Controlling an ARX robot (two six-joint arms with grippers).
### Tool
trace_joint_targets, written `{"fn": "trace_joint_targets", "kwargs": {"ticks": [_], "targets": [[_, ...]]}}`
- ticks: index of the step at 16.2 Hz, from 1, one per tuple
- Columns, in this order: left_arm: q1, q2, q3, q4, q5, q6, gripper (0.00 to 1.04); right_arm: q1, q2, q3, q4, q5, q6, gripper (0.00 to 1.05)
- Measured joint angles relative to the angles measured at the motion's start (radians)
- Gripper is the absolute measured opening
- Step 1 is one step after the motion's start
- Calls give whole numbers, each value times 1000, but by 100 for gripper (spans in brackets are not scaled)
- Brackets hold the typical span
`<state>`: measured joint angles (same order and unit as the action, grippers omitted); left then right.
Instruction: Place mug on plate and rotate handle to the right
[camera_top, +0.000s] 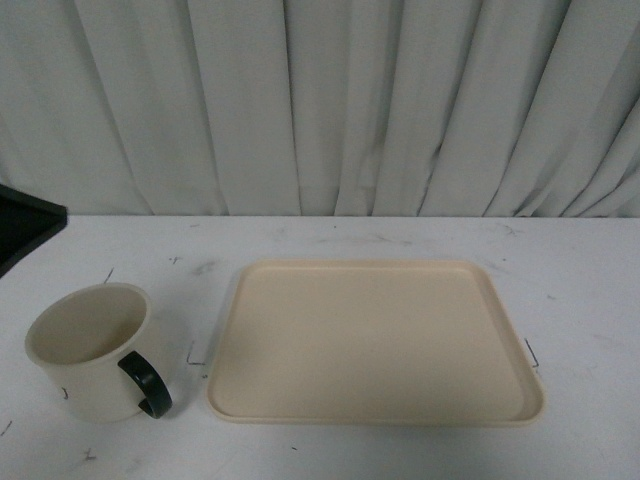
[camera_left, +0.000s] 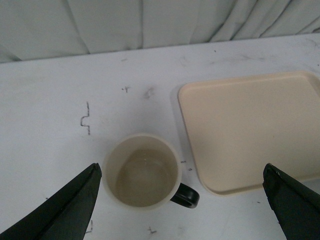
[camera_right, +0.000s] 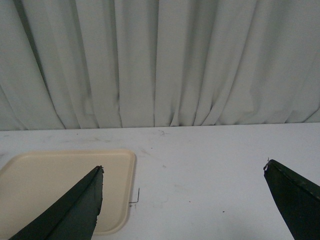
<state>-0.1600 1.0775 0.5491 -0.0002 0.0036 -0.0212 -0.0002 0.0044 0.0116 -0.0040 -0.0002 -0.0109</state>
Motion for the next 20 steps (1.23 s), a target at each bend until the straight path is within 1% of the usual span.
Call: {"fn": "trace_joint_targets", "kwargs": {"ticks": [2, 3, 6, 9, 13, 15, 17, 18, 19, 20], "targets": [[18, 113, 81, -58, 55, -10, 98, 0, 0, 0, 0, 0, 0, 98], [41, 193, 126, -79, 73, -18, 98, 0, 0, 0, 0, 0, 0, 98], [97, 330, 175, -86, 70, -16, 98, 0, 0, 0, 0, 0, 0, 98], [149, 429, 200, -50, 40, -1, 98, 0, 0, 0, 0, 0, 0, 98], [203, 554, 208, -15, 38, 2, 98, 0, 0, 0, 0, 0, 0, 98], [211, 613, 211, 6, 37, -2, 98, 0, 0, 0, 0, 0, 0, 98], [197, 646, 212, 34, 25, -5, 98, 0, 0, 0, 0, 0, 0, 98], [195, 653, 216, 27, 16, -4, 96, 0, 0, 0, 0, 0, 0, 98], [191, 665, 222, 32, 6, -5, 86, 0, 0, 0, 0, 0, 0, 98], [198, 672, 225, 29, 19, -6, 77, 0, 0, 0, 0, 0, 0, 98]]}}
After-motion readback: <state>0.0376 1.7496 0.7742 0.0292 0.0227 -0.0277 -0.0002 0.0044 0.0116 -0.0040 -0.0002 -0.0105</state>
